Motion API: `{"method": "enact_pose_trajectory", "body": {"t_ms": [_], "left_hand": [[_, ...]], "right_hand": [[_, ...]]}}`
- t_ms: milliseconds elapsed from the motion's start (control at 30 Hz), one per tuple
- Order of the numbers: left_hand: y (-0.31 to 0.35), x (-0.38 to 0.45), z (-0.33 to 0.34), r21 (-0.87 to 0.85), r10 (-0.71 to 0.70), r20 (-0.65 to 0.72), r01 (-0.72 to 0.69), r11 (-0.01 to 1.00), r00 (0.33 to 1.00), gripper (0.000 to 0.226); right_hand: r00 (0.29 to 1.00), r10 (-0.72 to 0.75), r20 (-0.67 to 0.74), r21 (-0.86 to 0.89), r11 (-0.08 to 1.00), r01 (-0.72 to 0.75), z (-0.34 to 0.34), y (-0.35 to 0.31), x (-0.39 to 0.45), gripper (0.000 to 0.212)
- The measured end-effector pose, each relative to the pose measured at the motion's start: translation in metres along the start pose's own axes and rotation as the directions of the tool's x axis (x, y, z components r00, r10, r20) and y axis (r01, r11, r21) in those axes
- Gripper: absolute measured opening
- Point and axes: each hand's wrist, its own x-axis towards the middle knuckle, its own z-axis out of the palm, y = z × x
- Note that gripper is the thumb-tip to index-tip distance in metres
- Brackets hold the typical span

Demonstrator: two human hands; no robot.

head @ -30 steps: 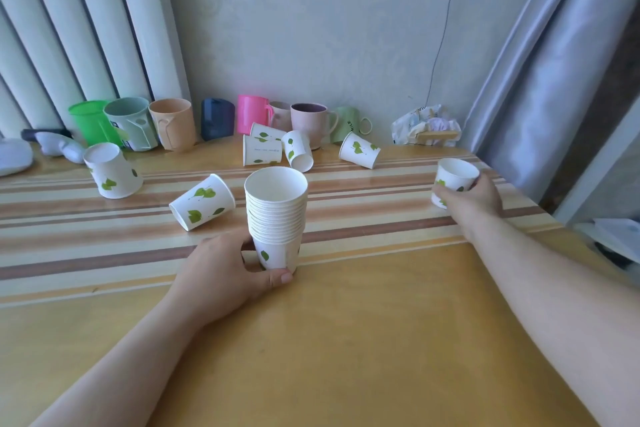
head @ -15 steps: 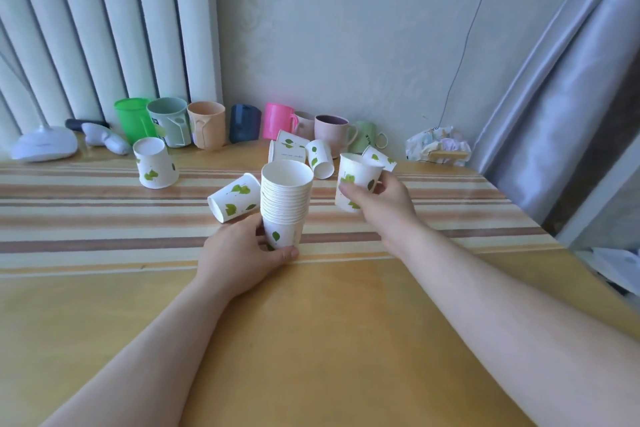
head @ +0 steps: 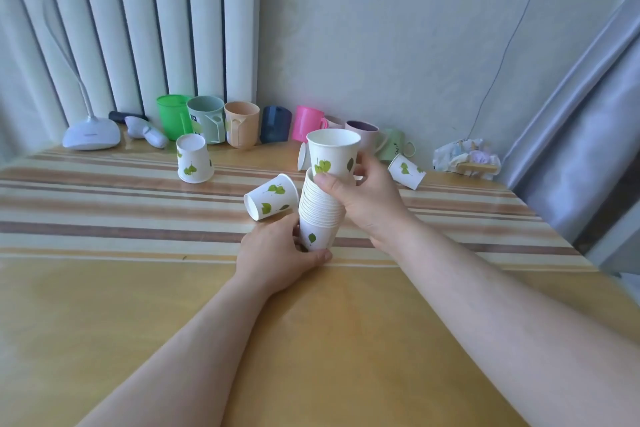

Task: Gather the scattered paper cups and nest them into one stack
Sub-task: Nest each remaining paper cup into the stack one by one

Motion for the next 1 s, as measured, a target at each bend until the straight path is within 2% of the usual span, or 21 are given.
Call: {"method": "enact_pose_trajectory", "body": {"t_ms": [133,300,333,367,400,433,500,567,633,733,867,1000], "left_hand": [[-0.001,0.000,0.000,-0.013,-0.001,0.002,0.001,1.000,1.000,0.059],[-0.003,0.002,0.002,-0.025,-0.006,-0.002,0.006,1.000,1.000,0.059],[-0.005,0.002,0.003,-0.024,-0.005,-0.004,0.005,1.000,1.000,0.059],[-0.006,0.003,0.003,-0.027,-0.004,-0.003,0.004,1.000,1.000,0.057],[-0.007,0.004,0.003,-0.038,-0.004,-0.001,0.004,0.999,1.000,0.055],[-0.008,0.004,0.003,-0.053,-0.005,-0.002,0.005,0.999,1.000,0.053],[-0.009,0.004,0.002,-0.058,-0.005,-0.009,0.005,0.998,1.000,0.048],[-0.008,0.004,0.002,-0.047,-0.015,0.001,0.015,0.999,1.000,0.049],[-0.007,0.004,0.002,-0.025,-0.046,0.036,0.047,0.999,0.998,0.055],[0.000,0.009,-0.007,-0.010,-0.126,0.143,0.129,0.992,0.982,0.053],[0.020,0.027,-0.026,0.045,-0.199,0.279,0.194,0.980,0.939,0.052],[0.031,0.033,-0.021,-0.029,-0.200,0.246,0.213,0.977,0.948,0.048]], "right_hand": [[0.998,0.002,0.058,0.071,0.997,-0.006,0.002,0.009,-0.003,0.055],[0.977,-0.010,0.215,0.134,0.991,-0.020,-0.020,0.035,0.001,0.068],[0.974,0.003,0.227,0.109,0.994,-0.028,-0.030,0.042,0.003,0.077],[0.978,0.028,0.205,0.058,0.997,-0.041,-0.040,0.050,0.008,0.090],[0.985,0.071,0.159,-0.009,0.998,-0.070,-0.050,0.059,0.013,0.093],[0.989,0.110,0.099,-0.080,0.992,-0.103,-0.060,0.067,0.022,0.083],[0.984,0.169,-0.056,-0.230,0.957,-0.177,-0.082,0.091,0.043,0.045],[0.971,0.172,-0.167,-0.404,0.886,-0.226,-0.100,0.118,0.063,0.033],[0.960,0.175,-0.217,-0.462,0.848,-0.259,-0.106,0.135,0.076,0.029],[0.970,0.170,-0.171,-0.540,0.808,-0.237,-0.103,0.140,0.083,0.028],[0.974,0.168,-0.153,-0.513,0.828,-0.223,-0.107,0.138,0.080,0.028],[0.952,0.254,-0.171,-0.348,0.889,-0.299,-0.115,0.136,0.085,0.030]]}}
